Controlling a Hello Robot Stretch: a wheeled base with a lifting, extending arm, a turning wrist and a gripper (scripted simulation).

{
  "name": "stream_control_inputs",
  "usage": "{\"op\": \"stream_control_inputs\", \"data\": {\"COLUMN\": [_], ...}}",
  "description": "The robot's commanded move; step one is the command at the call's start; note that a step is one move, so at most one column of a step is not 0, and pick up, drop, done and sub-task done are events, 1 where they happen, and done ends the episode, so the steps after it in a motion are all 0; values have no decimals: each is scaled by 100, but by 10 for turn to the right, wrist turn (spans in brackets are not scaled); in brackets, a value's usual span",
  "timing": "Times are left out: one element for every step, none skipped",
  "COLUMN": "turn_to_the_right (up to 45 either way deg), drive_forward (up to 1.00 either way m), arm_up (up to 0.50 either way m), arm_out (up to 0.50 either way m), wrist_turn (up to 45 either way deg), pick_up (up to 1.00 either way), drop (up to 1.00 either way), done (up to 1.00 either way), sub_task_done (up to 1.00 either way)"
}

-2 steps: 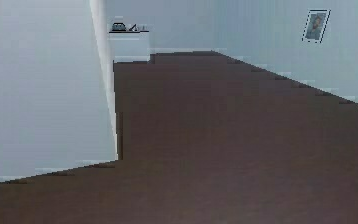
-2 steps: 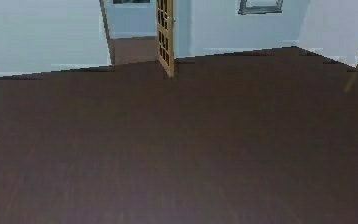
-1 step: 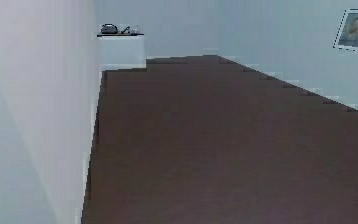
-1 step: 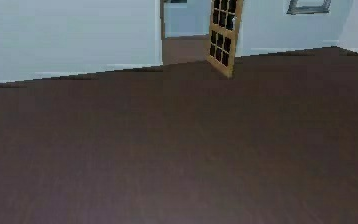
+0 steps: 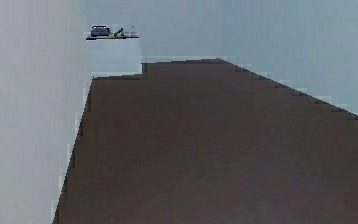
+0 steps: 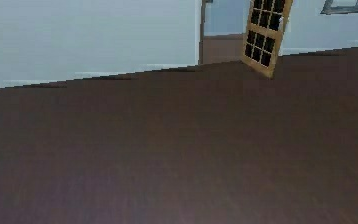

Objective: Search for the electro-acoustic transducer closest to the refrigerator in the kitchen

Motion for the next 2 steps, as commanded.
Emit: {"op": "stream_control_inputs", "data": {"turn_to_the_right": [-150,0], "drive_forward": [0,100], "arm_up": [0,0], "arm_out": [0,0], "wrist_turn": [0,0], "pick_up": [0,0], "drop": [0,0], "done": [0,0], "sub_task_done": [0,0]}}
